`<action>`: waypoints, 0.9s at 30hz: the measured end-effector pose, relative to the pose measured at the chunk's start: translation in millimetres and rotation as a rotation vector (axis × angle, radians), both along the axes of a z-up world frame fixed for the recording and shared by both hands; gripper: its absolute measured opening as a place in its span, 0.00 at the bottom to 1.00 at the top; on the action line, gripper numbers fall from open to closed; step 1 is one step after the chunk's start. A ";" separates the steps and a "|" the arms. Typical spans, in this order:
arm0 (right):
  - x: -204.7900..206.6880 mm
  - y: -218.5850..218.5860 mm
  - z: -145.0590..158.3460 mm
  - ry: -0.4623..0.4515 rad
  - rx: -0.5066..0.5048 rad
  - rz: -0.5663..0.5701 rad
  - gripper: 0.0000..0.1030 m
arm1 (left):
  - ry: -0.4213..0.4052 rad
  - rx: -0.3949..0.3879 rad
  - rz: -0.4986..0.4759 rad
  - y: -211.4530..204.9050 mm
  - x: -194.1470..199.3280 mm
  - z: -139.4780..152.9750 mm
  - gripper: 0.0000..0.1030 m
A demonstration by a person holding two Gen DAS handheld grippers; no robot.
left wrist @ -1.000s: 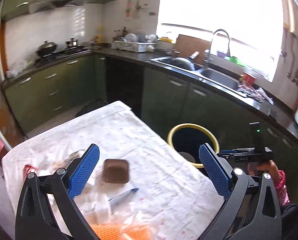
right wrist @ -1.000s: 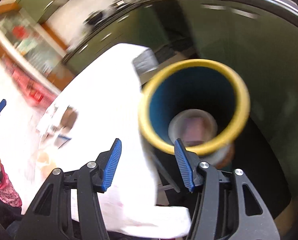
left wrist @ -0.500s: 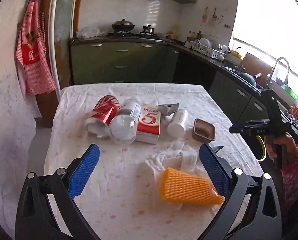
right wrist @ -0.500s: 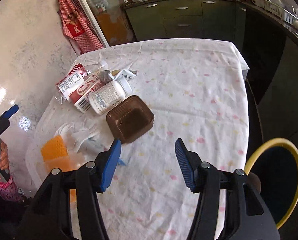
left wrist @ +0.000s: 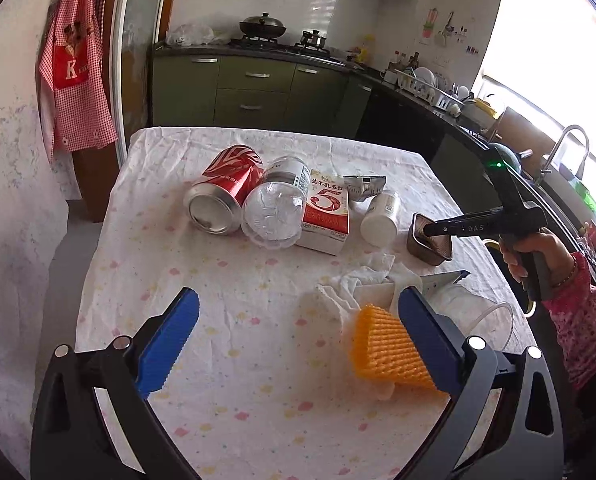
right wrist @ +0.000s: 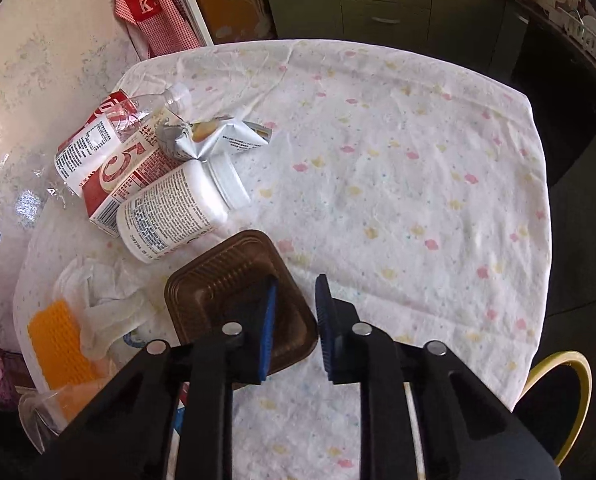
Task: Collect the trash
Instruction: 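Grasp the brown plastic tray with the right gripper and lift it, then carry the brown tray over the yellow bin and release it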
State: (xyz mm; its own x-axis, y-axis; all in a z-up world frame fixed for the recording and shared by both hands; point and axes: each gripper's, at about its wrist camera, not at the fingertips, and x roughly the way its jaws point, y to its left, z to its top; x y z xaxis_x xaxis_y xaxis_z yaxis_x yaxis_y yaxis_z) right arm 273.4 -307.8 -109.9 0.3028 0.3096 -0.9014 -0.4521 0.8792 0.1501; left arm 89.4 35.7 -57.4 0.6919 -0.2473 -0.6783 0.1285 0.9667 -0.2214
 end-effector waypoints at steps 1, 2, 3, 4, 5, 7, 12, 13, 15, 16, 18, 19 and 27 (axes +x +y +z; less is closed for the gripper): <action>1.8 0.8 -0.8 0.002 -0.001 -0.004 0.12 | 0.003 0.000 -0.001 -0.5 0.5 -1.0 0.95; 2.5 0.6 -1.4 0.002 -0.003 -0.009 0.07 | 0.006 0.000 -0.001 -0.8 1.3 -1.9 0.95; 3.0 -0.4 -1.9 0.002 -0.003 -0.013 0.05 | 0.009 0.000 -0.001 -0.9 2.2 -3.2 0.95; 3.5 -0.8 -1.8 0.001 -0.001 -0.019 0.05 | 0.011 0.000 -0.002 -1.8 3.0 -4.2 0.95; 3.7 -1.1 -1.0 -0.003 0.001 -0.029 0.05 | 0.012 0.001 -0.002 -2.0 3.4 -4.7 0.95; 0.8 -6.9 4.2 -0.019 0.010 -0.045 0.04 | 0.018 0.000 -0.008 -3.8 4.3 -5.5 0.95; -16.6 -31.7 30.2 -0.076 0.055 -0.095 0.04 | 0.024 0.017 -0.031 -10.3 5.6 -5.5 0.95; -22.5 -40.8 37.0 -0.092 0.065 -0.118 0.04 | 0.021 0.024 -0.036 -12.1 5.6 -4.4 0.95; -36.2 -62.9 49.2 -0.119 0.085 -0.168 0.04 | 0.011 0.034 -0.052 -16.2 5.3 -1.1 0.95; -44.0 -75.7 54.4 -0.134 0.094 -0.198 0.04 | 0.007 0.035 -0.061 -18.1 5.1 0.6 0.95; -62.7 -106.7 62.7 -0.164 0.097 -0.276 0.04 | 0.000 0.033 -0.085 -22.2 5.0 3.3 0.95; -72.2 -123.3 64.9 -0.176 0.095 -0.317 0.04 | 0.000 0.033 -0.097 -25.3 5.2 3.9 0.95; -127.5 -252.6 24.2 -0.126 0.025 -0.663 0.04 | 0.020 -0.014 -0.192 -50.7 10.9 5.7 0.95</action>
State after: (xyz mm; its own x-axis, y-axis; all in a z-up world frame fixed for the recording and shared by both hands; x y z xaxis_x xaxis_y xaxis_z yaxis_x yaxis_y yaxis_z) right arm 145.9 -560.4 -85.7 0.5385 0.0425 -0.8415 0.1666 0.9736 0.1558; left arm 100.2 -15.0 -51.7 0.6176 -0.3827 -0.6871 0.3057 0.9217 -0.2386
